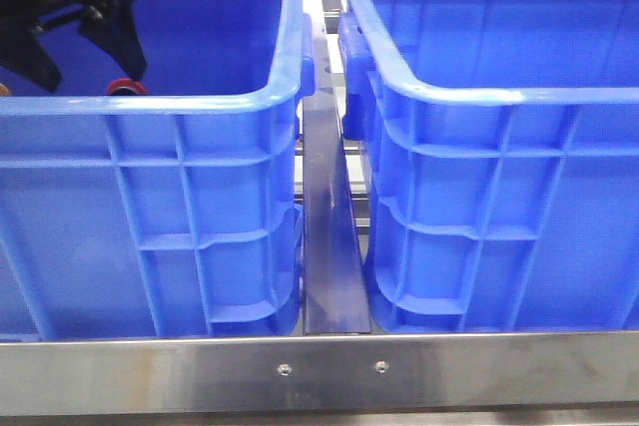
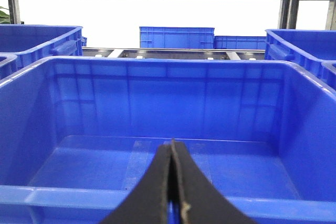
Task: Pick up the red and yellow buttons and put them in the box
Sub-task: 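Close the left gripper on the red button and lift it out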
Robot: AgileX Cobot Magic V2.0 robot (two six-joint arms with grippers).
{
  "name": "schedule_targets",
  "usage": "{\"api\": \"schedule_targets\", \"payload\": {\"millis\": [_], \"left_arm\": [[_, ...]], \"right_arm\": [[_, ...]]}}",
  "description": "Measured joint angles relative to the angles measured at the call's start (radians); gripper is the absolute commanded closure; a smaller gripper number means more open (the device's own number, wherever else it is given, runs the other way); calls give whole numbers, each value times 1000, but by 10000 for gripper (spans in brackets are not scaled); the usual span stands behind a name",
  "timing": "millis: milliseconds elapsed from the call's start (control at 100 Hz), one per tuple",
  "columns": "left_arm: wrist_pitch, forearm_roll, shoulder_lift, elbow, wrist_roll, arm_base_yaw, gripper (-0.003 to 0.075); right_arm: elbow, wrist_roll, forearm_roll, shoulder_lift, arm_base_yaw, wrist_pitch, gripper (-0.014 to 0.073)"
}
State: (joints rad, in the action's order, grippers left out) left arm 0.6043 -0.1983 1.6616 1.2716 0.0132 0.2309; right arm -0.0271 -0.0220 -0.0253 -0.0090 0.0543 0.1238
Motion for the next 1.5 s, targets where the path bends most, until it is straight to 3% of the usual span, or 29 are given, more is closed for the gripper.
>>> {"api": "schedule_targets", "payload": {"millis": [520,610,780,880,1220,1500], "left_arm": [[-23,-15,153,59,1,2,181],[-23,-15,157,63,1,2,280],[-21,-19,158,65,2,2,594],[-17,-19,149,65,2,2,739],[67,-8,-46,58,-42,26,739],[125,10,-253,19,-90,183,739]], "right_arm": [[0,0,0,0,0,0,662],[0,0,0,0,0,0,662],[0,0,0,0,0,0,662],[0,0,0,0,0,0,662],[0,0,0,0,0,0,662],[0,0,0,0,0,0,662]]}}
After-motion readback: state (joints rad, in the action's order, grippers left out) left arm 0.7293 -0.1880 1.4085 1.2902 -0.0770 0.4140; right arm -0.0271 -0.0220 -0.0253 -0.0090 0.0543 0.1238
